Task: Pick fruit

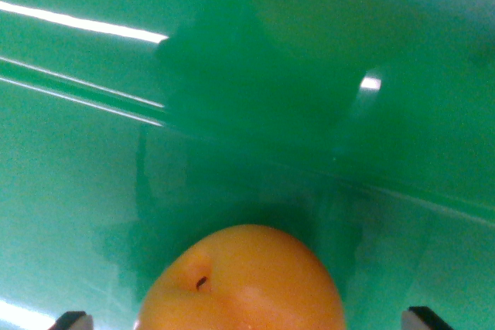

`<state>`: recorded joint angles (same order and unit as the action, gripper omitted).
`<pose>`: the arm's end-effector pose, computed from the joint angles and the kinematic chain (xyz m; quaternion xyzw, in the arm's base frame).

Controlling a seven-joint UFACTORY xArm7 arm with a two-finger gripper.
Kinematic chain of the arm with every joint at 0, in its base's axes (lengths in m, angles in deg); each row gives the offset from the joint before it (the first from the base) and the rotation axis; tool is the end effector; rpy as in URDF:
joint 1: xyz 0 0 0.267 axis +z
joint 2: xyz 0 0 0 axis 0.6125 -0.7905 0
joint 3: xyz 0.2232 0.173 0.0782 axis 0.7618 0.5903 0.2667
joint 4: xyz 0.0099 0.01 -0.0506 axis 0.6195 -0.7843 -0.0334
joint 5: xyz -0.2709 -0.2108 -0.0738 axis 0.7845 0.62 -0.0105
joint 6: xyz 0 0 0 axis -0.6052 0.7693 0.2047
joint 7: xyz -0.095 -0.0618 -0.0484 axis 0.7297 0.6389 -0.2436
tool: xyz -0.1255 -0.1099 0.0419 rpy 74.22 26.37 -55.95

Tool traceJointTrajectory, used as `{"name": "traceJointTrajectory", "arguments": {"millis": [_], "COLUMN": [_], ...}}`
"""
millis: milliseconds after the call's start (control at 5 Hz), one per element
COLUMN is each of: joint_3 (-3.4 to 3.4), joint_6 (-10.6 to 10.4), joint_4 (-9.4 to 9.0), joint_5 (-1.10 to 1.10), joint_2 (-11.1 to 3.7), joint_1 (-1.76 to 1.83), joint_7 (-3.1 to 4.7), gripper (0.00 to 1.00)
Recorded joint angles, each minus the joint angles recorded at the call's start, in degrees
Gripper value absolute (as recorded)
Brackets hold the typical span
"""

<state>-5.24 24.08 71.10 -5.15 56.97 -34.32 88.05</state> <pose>0.4827 -0.0096 0.0368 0.9881 0.1497 -0.0074 0.0333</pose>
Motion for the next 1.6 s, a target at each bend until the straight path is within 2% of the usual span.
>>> {"name": "traceJointTrajectory", "arguments": {"millis": [200,600,1600], "joint_3": [0.01,0.01,0.01], "joint_6": [-0.89,-1.4,-1.6], "joint_4": [-0.54,-0.85,-0.97], "joint_5": [0.02,0.04,0.04], "joint_2": [-0.33,-0.52,-0.6], "joint_1": [0.08,0.13,0.15], "joint_7": [0.15,0.24,0.27], "gripper": [0.0,0.0,0.0]}}
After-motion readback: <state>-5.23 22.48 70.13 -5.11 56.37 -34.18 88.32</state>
